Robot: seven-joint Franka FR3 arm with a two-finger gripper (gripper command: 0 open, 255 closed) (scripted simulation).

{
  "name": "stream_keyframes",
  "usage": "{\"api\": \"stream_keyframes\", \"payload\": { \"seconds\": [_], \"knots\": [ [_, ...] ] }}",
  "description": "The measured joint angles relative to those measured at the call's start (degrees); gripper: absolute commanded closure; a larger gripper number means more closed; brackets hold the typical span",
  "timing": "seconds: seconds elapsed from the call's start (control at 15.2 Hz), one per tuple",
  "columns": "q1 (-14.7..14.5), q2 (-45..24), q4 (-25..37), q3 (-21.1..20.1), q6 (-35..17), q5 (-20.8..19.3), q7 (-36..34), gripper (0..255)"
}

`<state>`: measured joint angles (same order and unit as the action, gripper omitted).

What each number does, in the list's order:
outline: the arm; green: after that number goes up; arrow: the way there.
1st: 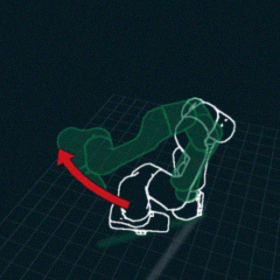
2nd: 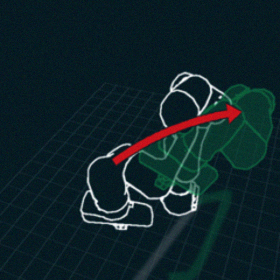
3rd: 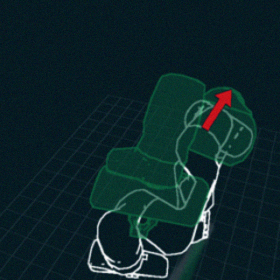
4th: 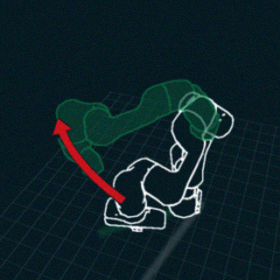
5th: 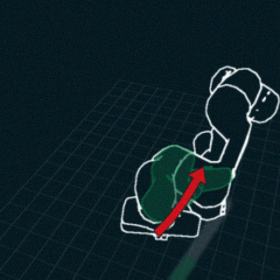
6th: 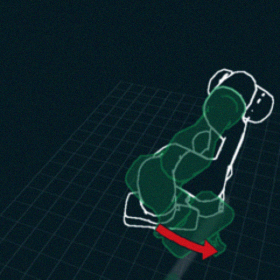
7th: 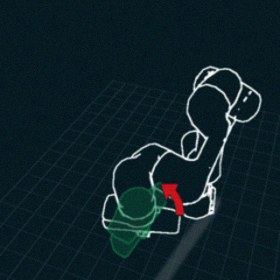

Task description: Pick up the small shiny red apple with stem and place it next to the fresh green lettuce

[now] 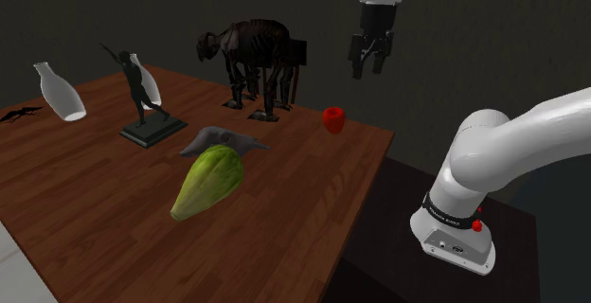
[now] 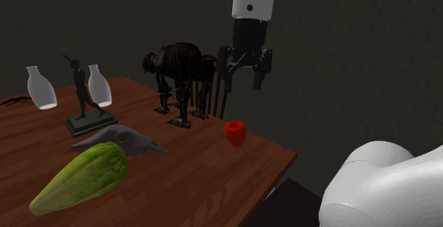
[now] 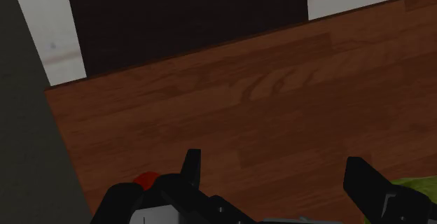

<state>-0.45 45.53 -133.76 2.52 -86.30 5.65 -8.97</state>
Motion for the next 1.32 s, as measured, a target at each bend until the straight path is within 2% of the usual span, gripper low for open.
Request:
{"api": "stream_keyframes", "payload": {
  "seconds": [0.2,0.59,1.12,1.32],
  "knots": [
    [0.1,-1.0,-1.2,-0.1,-1.8,-0.7,0.3,0],
    [1.4,-8.6,-4.3,0.9,-10.9,-4.7,2.9,0],
    [3.6,-21.7,-5.9,2.6,-23.5,-10.5,5.1,0],
    [4.5,-27.7,-4.7,3.2,-27.8,-12.6,5.5,0]
  ]
}}
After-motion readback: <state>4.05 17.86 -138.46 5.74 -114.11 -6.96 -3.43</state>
